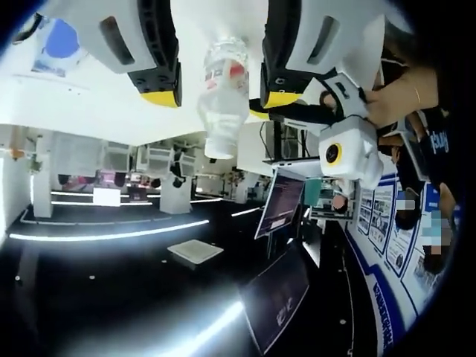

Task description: Arrange the tabletop items into an orderly group along one side of the table until the central work area is clear of visible clutter.

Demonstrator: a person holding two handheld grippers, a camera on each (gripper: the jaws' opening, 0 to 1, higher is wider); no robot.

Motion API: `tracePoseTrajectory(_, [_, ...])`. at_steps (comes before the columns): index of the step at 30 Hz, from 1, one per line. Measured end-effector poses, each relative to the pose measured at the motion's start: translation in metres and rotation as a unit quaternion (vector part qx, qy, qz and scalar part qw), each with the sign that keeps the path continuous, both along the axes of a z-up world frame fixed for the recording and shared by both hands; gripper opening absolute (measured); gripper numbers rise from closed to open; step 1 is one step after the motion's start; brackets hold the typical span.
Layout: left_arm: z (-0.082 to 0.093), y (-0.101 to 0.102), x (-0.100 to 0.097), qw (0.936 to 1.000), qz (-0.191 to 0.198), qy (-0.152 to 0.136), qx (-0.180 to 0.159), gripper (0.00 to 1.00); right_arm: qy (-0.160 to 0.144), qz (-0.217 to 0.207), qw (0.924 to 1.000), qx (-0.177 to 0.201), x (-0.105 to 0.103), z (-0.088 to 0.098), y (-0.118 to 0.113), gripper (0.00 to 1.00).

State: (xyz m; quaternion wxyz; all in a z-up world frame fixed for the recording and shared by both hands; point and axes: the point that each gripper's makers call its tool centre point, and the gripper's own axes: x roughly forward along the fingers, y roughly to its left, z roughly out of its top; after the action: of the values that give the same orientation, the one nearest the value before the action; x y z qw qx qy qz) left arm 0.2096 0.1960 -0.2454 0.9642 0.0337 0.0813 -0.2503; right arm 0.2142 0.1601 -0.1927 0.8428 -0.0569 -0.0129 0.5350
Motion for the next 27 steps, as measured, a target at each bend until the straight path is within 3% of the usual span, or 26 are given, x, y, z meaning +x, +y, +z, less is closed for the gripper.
tracePoseTrajectory(8, [0.001, -0.001, -0.008, 0.9998, 0.001, -0.014, -0.011, 0.91, 0.000, 0.000, 0.9999, -0.010, -0.005, -0.009, -0.023, 0.46])
tracePoseTrajectory(16, [0.004, -0.004, -0.020, 0.9997, 0.006, -0.022, -0.010, 0.94, -0.019, -0.012, 0.9994, -0.025, -0.012, -0.022, -0.048, 0.49])
tracePoseTrajectory(18, [0.012, 0.002, -0.019, 0.9973, 0.036, -0.063, -0.008, 0.91, -0.034, -0.024, 0.9987, -0.030, -0.016, -0.023, -0.060, 0.49])
tracePoseTrajectory(20, [0.012, 0.001, -0.022, 0.9955, 0.042, -0.084, 0.012, 0.91, -0.046, -0.037, 0.9982, -0.014, -0.021, -0.020, -0.071, 0.49])
tracePoseTrajectory(22, [0.007, -0.003, -0.026, 0.9965, 0.040, -0.071, 0.018, 0.91, -0.045, -0.035, 0.9983, -0.016, -0.025, -0.023, -0.076, 0.49])
tracePoseTrajectory(27, [0.012, -0.008, -0.035, 0.9967, 0.024, -0.076, 0.011, 0.92, -0.041, -0.050, 0.9979, -0.004, -0.035, -0.032, -0.098, 0.45])
